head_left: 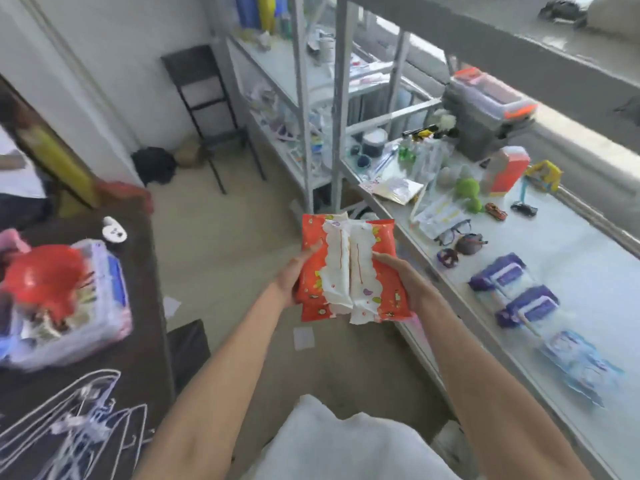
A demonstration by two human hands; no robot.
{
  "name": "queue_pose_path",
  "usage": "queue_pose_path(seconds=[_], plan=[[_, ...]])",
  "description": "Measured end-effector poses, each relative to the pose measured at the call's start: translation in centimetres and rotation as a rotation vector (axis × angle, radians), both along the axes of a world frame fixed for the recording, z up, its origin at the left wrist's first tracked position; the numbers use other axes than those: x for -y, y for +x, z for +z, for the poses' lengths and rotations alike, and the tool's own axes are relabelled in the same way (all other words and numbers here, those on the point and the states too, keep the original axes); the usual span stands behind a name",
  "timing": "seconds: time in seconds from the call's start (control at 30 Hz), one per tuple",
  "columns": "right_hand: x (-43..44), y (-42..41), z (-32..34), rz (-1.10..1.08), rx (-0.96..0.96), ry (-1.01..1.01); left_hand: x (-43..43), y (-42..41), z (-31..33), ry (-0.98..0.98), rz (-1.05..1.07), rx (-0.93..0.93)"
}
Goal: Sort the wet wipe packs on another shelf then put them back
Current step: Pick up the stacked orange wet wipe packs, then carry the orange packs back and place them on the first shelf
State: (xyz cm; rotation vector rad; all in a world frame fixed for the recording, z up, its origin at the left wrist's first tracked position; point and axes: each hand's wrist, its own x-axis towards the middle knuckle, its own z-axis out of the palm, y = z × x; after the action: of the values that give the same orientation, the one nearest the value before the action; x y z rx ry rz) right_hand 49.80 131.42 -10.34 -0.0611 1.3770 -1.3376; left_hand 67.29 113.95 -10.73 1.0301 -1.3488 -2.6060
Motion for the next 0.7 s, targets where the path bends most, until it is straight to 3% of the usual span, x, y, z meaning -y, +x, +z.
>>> queue_pose_path(seconds=[0.17, 0.33, 0.7], plan=[[11.6, 5.9, -0.8, 0.201, 0.014, 0.032, 8.3, 7.9, -0.5, -0.008, 0.216, 0.076], [20.2, 9.1, -1.5, 0.26, 0.049, 0.027, 15.1, 11.8, -0.7, -0.035, 0.315, 0.105], [42.0, 5.1, -5.2, 0.419, 0.035, 0.106, 34.0, 9.8, -4.9, 0.013, 0.435, 0.15]])
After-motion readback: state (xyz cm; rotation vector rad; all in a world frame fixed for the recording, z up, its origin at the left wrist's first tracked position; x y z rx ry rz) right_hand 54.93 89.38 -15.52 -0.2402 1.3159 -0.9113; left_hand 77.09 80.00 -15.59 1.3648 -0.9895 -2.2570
